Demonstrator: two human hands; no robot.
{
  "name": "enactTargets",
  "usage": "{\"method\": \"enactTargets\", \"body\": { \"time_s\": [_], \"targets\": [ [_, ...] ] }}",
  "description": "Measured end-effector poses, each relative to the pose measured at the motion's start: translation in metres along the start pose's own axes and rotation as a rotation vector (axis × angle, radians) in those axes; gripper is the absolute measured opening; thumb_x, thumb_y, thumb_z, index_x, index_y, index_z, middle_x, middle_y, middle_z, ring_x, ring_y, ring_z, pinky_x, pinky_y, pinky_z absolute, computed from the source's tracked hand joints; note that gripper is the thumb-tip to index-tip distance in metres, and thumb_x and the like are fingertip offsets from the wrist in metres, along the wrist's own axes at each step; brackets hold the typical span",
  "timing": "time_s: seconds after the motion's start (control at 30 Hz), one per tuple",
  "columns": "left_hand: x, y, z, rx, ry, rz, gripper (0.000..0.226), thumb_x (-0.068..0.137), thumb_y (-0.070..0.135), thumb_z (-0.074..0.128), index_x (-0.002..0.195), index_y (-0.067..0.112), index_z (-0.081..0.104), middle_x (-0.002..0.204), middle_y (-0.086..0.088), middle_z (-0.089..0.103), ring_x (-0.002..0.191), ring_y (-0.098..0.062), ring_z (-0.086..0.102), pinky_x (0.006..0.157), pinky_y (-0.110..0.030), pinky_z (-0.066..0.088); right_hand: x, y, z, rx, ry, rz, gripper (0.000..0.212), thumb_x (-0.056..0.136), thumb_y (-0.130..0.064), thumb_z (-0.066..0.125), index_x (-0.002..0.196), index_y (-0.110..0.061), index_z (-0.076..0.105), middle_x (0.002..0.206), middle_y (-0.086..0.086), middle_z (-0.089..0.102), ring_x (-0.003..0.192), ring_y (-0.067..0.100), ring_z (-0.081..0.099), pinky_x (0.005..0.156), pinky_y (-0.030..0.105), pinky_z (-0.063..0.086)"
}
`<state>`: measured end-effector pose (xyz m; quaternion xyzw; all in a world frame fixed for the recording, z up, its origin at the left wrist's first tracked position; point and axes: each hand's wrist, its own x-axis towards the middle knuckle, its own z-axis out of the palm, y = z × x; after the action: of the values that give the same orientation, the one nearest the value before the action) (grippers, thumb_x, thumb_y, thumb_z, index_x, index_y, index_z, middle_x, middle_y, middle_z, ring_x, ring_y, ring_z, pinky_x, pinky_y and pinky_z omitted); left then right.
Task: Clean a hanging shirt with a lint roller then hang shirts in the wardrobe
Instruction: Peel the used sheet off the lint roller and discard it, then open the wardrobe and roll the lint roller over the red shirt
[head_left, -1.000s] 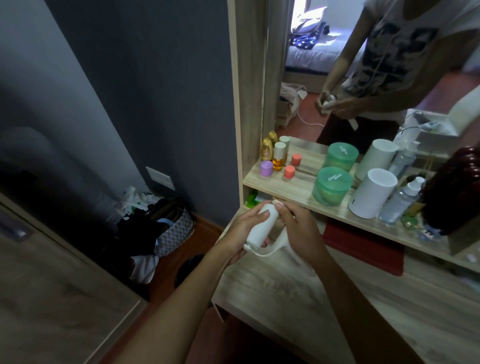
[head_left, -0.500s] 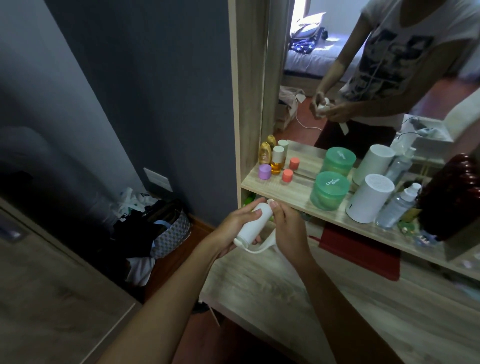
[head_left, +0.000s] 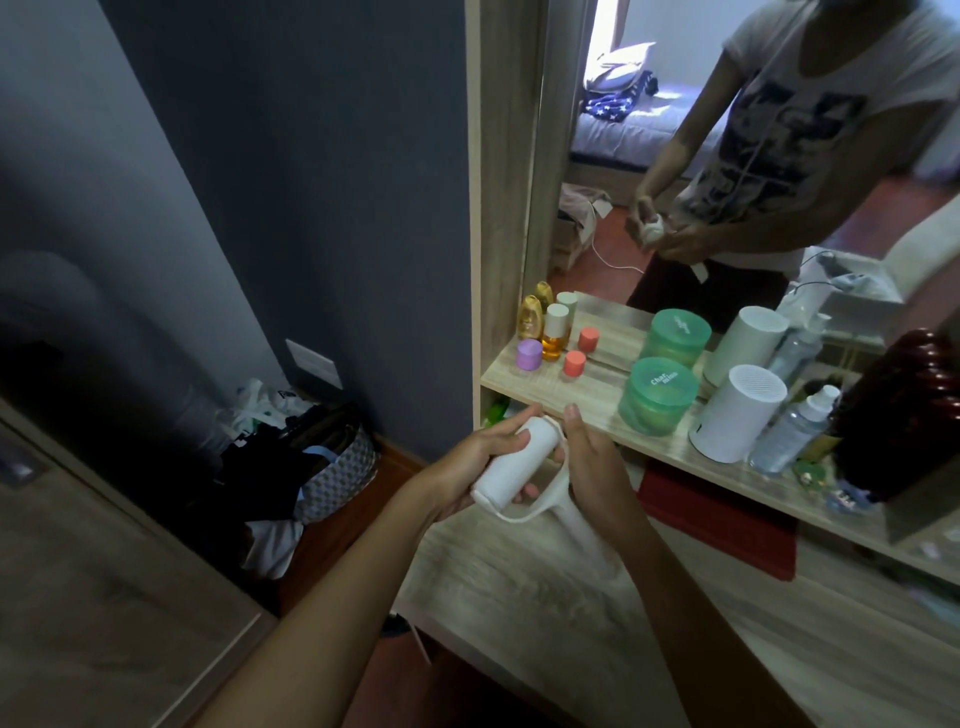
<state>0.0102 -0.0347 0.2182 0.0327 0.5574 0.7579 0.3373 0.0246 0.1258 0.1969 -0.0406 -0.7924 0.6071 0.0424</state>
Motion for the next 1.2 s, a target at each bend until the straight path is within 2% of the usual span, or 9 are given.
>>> {"method": "enactTargets", "body": {
  "time_s": [0.17, 0.3, 0.4, 0.5, 0.6, 0.67, 0.87, 1.03, 1.2],
  "targets": [
    [0.007, 0.001, 0.006, 0.164, 0.042, 0.020, 0.050, 0.097, 0.018, 0.046, 0.145, 0.029, 0.035, 0.137, -0.014, 0.051, 0.069, -0.025, 0.063, 0.054, -0.026, 0.053, -0.001, -0.002, -0.001, -0.089, -0.006, 0.014, 0.043, 0.102, -0.037, 0.036, 0.104, -0.010, 0.069, 0.100, 0.009, 0.071, 0.097, 0.022, 0.064, 0.089, 0.038, 0.048],
    [0.015, 0.011, 0.004, 0.194, 0.115, 0.090, 0.044, 0.097, 0.019, 0.047, 0.139, 0.030, 0.045, 0.123, -0.017, 0.060, 0.069, -0.026, 0.065, 0.057, -0.030, 0.054, -0.005, -0.013, 0.004, 0.067, -0.055, -0.016, 0.036, 0.099, -0.043, 0.043, 0.124, -0.026, 0.061, 0.121, -0.004, 0.065, 0.112, 0.011, 0.059, 0.100, 0.034, 0.044],
    [0.020, 0.024, -0.007, 0.176, 0.197, 0.142, 0.039, 0.095, 0.019, 0.050, 0.133, 0.031, 0.053, 0.127, -0.015, 0.059, 0.087, -0.029, 0.066, 0.070, -0.038, 0.055, -0.004, -0.018, 0.002, 0.087, -0.197, 0.029, 0.068, 0.087, -0.051, 0.060, 0.146, -0.034, 0.032, 0.131, -0.011, 0.056, 0.118, 0.007, 0.056, 0.100, 0.032, 0.045],
    [0.017, 0.039, -0.018, 0.189, 0.295, 0.167, 0.040, 0.095, 0.018, 0.050, 0.134, 0.026, 0.053, 0.129, -0.016, 0.056, 0.099, -0.035, 0.061, 0.083, -0.048, 0.052, -0.004, -0.015, -0.008, 0.013, -0.375, 0.038, 0.062, 0.072, -0.046, 0.078, 0.127, -0.035, 0.051, 0.103, -0.012, 0.071, 0.091, 0.002, 0.068, 0.078, 0.022, 0.051],
    [0.007, 0.049, -0.016, 0.347, 0.319, 0.211, 0.034, 0.096, 0.023, 0.050, 0.128, 0.028, 0.059, 0.123, -0.012, 0.059, 0.091, -0.027, 0.063, 0.068, -0.035, 0.055, -0.006, -0.022, -0.004, -0.217, -0.433, -0.040, 0.013, 0.085, -0.033, 0.069, 0.094, -0.022, 0.069, 0.062, -0.009, 0.066, 0.053, 0.005, 0.061, 0.055, 0.016, 0.041],
    [0.003, 0.054, -0.015, 0.456, 0.432, 0.288, 0.031, 0.097, 0.030, 0.047, 0.123, 0.024, 0.064, 0.120, -0.007, 0.061, 0.092, -0.020, 0.062, 0.069, -0.029, 0.053, -0.004, -0.027, 0.006, -0.261, -0.353, -0.058, 0.020, 0.090, -0.036, 0.061, 0.085, -0.017, 0.066, 0.051, -0.005, 0.059, 0.041, 0.007, 0.056, 0.048, 0.018, 0.041],
    [-0.024, 0.072, -0.045, 0.783, 0.823, 0.632, 0.035, 0.098, 0.035, 0.046, 0.123, 0.019, 0.063, 0.128, 0.001, 0.059, 0.118, -0.010, 0.052, 0.097, -0.020, 0.041, 0.019, -0.052, 0.043, -0.125, -0.147, -0.088, 0.014, 0.091, -0.031, 0.057, 0.102, -0.028, 0.050, 0.087, 0.003, 0.063, 0.065, 0.018, 0.059, 0.057, 0.036, 0.050],
    [-0.078, 0.085, -0.084, 1.110, 1.118, 0.788, 0.039, 0.094, 0.038, 0.044, 0.127, 0.023, 0.059, 0.141, -0.003, 0.049, 0.131, -0.020, 0.043, 0.112, -0.041, 0.031, 0.031, -0.087, 0.096, 0.000, -0.128, -0.236, 0.009, 0.095, -0.028, 0.056, 0.098, -0.028, 0.047, 0.070, 0.000, 0.055, 0.056, 0.012, 0.053, 0.045, 0.019, 0.041],
    [-0.154, 0.096, -0.120, 1.323, 1.409, 0.855, 0.036, 0.095, 0.025, 0.046, 0.128, 0.019, 0.059, 0.144, -0.006, 0.046, 0.135, -0.023, 0.039, 0.111, -0.036, 0.028, 0.026, -0.117, 0.162, 0.014, -0.144, -0.302, 0.024, 0.093, -0.036, 0.058, 0.074, -0.020, 0.056, 0.066, 0.003, 0.057, 0.067, 0.027, 0.054, 0.062, 0.033, 0.039]
  ]
}}
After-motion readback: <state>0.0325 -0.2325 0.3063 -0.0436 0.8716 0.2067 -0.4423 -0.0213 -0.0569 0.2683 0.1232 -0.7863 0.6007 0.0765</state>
